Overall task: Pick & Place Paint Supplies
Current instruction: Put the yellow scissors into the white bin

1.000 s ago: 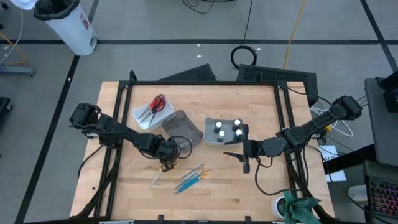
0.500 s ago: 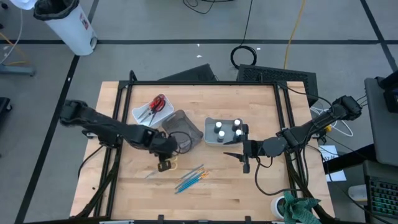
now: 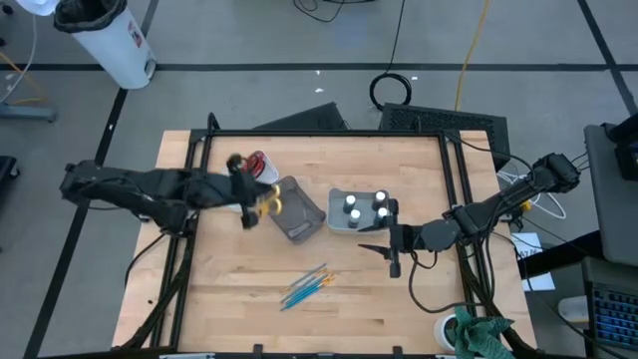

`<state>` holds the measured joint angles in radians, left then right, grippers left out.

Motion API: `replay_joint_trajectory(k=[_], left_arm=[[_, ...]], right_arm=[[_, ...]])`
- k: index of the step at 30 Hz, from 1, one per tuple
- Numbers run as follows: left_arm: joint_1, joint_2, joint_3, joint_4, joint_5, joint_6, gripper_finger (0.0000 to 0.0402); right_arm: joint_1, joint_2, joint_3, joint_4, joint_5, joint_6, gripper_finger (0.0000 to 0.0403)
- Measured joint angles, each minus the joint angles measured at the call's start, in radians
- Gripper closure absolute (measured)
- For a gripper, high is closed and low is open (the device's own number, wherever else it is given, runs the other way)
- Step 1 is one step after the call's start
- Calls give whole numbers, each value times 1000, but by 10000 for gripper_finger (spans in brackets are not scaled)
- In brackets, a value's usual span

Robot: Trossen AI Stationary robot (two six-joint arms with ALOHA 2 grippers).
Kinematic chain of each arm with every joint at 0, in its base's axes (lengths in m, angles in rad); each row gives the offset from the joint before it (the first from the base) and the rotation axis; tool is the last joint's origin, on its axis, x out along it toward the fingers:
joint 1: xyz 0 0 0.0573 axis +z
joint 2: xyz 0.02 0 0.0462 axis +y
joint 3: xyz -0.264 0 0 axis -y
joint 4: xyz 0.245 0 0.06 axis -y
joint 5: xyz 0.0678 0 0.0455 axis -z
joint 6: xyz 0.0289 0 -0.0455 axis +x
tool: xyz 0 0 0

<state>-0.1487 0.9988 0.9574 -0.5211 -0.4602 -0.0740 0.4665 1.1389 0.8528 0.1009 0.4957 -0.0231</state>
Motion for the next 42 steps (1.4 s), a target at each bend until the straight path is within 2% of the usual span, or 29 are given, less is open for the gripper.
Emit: replay_joint_trajectory(k=[8,15,19,25,35,42], left_arm=[[291,-87,-37,42,127,178,391],[586,-119,-173,205,354,305,391],[683,-117,-247,225,389,332,391],[720,-119,-296,170,403,323,391],[725,-118,-407,177,358,334,385],[725,-119,-424,159,320,343,389]], right_arm=[[0,0,0,0,0,-5,257],[0,0,0,0,0,-6,257],[0,0,0,-4,0,-7,257],[0,0,0,-8,0,-16,257],[0,0,0,-8,0,-10,257],[0,0,0,-8,0,-8,257]])
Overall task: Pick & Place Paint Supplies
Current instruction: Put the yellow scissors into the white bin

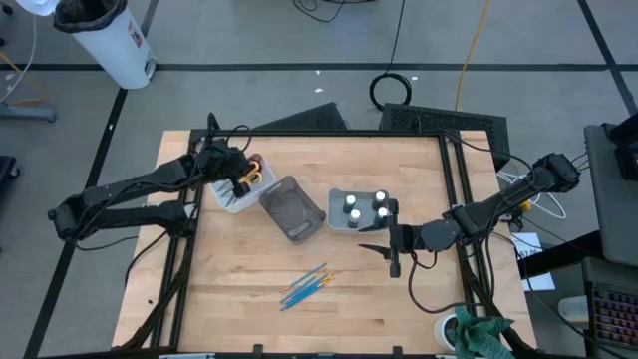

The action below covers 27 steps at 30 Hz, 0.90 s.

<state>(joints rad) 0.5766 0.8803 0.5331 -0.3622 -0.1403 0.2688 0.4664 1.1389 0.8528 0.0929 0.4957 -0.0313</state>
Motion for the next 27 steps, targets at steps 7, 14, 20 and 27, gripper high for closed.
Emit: replay_joint_trajectory(k=[7,14,20,27], left_arm=[[0,1,0,-42,-28,-42,336],[-11,18,0,-68,-106,-117,263],[-11,67,0,-50,-149,-174,211],[-11,76,5,-60,-148,-216,189]], right_arm=[[0,0,0,0,0,-5,257],[0,0,0,0,0,-6,257],[0,0,0,0,0,-6,257],[0,0,0,0,0,-6,257]])
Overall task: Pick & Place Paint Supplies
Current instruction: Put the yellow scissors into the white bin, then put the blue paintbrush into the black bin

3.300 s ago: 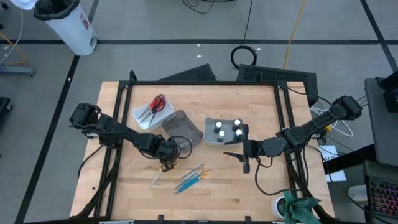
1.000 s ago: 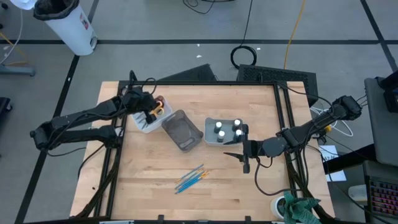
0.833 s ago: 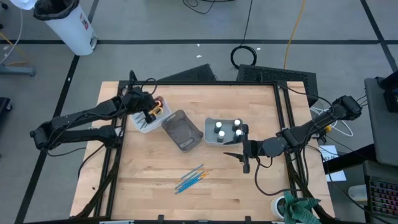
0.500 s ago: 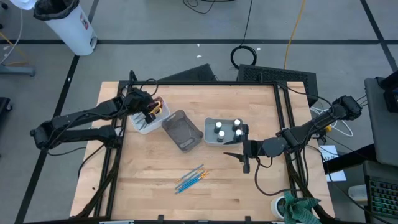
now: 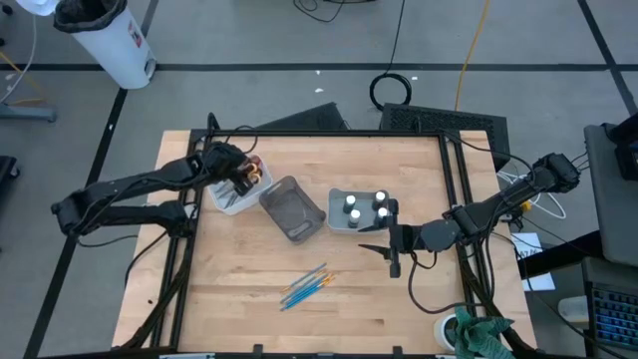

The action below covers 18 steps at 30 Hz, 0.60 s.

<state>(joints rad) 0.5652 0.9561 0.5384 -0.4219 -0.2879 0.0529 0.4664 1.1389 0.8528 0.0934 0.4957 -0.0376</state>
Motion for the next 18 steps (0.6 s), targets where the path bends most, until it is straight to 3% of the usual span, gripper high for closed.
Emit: replay_joint_trajectory(k=[10,18], left_arm=[[0,-140,222,-279,23,-75,188],[0,-325,290,-308,26,-129,188]], right_arm=[[0,0,0,0,0,2,257],[0,0,0,-1,-1,19,257]])
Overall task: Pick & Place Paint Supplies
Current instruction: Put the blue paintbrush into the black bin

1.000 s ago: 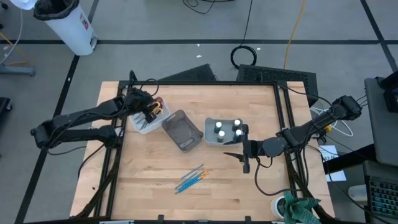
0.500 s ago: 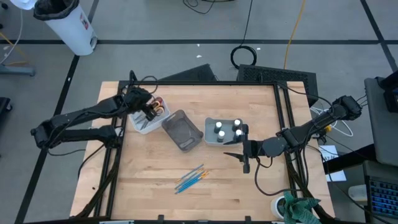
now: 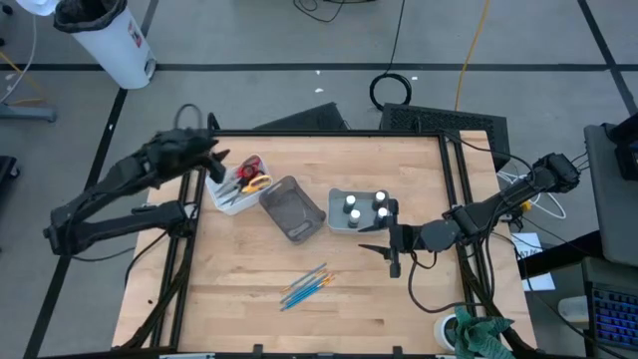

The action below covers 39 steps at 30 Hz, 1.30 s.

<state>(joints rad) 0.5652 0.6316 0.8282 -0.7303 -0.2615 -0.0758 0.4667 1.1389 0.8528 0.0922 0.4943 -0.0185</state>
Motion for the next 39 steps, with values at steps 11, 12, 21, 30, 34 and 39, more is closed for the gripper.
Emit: replay_joint_trajectory(k=[11,12,21,30,34,39], left_arm=[[-1,-380,-193,21,233,-38,188],[-1,-411,-217,30,240,-42,187],[-1,-525,-329,225,260,-287,188],[-3,-491,-349,237,280,-437,188],[-7,-448,-416,273,332,-450,188],[-8,-414,-446,288,445,-353,188]], right_arm=[[-2,35,-1,9,-60,6,257],[-6,47,-1,31,-79,5,257],[-35,123,-1,144,-133,-93,257],[-57,123,-1,144,-192,-52,257],[-61,146,-1,143,-267,-53,257],[-67,221,0,183,-290,-46,257]])
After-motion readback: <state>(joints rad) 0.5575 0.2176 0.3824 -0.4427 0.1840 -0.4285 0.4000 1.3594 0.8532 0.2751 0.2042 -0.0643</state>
